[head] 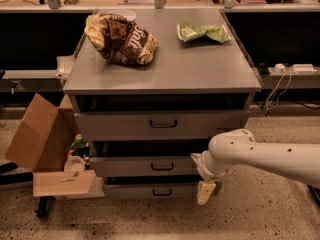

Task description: Open middle drawer

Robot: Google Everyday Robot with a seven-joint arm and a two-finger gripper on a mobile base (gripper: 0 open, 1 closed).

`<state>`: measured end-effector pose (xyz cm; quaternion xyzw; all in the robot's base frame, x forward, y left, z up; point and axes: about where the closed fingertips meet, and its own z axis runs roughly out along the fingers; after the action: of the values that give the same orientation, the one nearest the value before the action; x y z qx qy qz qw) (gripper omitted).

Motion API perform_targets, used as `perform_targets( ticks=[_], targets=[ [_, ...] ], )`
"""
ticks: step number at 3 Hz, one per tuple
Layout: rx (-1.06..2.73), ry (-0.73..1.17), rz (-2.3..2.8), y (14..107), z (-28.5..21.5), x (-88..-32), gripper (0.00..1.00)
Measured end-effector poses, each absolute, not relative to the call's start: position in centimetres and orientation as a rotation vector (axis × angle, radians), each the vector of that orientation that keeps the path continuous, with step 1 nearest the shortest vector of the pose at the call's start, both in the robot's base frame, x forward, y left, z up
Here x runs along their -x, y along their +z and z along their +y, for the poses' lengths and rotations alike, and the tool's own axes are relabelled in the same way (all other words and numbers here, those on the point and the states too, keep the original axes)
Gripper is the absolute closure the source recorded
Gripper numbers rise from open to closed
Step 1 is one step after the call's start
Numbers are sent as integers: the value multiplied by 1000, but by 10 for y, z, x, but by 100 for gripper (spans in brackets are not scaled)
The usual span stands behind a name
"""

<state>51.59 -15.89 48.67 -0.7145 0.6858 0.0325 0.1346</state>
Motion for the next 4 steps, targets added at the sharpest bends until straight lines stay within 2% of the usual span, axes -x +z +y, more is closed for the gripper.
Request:
perform_targets(
  ticks=[3, 4],
  targets=[
    [2095, 111, 1917, 404, -169, -585, 0],
    [2099, 137, 1912, 392, -167, -599, 16]
  ],
)
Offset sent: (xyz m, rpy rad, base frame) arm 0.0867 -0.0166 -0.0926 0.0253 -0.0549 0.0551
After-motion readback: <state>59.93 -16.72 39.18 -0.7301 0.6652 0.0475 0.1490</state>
